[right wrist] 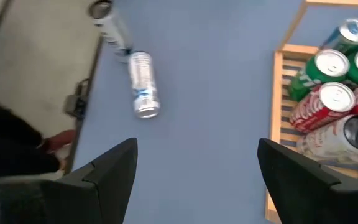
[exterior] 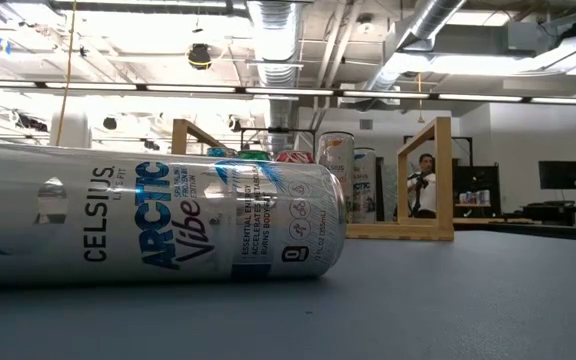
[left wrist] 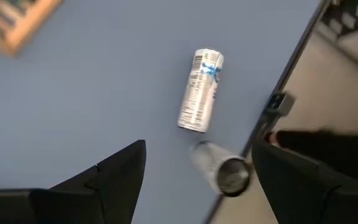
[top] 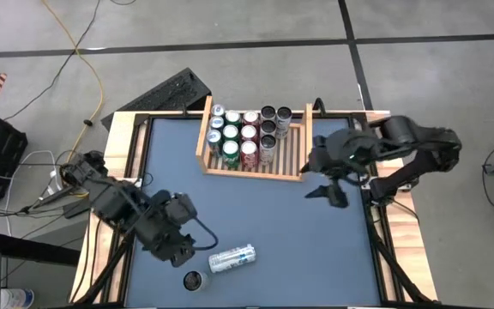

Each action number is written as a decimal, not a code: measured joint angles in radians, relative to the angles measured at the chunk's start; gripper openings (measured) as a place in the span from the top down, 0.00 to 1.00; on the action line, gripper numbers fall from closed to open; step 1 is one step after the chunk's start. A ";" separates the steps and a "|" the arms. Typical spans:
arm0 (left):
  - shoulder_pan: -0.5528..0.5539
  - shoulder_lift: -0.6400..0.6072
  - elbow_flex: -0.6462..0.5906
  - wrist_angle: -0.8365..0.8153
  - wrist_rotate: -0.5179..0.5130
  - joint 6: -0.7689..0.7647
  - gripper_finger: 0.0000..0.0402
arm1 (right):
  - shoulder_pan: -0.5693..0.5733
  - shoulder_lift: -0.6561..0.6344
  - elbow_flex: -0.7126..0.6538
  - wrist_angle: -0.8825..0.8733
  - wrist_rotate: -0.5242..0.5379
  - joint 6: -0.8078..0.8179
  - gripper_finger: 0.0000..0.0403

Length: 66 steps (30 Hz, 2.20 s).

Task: Place canned beverage on shelf
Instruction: Put the light blue soda can on the shelf

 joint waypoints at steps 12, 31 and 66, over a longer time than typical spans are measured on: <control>-0.143 0.172 -0.005 -0.022 0.059 -0.553 0.31 | 0.071 0.091 0.000 -0.032 0.050 0.047 0.21; -0.111 0.342 -0.005 0.142 0.159 -0.827 0.31 | 0.155 0.091 0.000 -0.187 0.049 -0.065 0.21; -0.014 0.343 -0.017 0.142 0.325 -0.415 0.29 | 0.183 0.093 0.000 -0.113 0.049 -0.074 0.21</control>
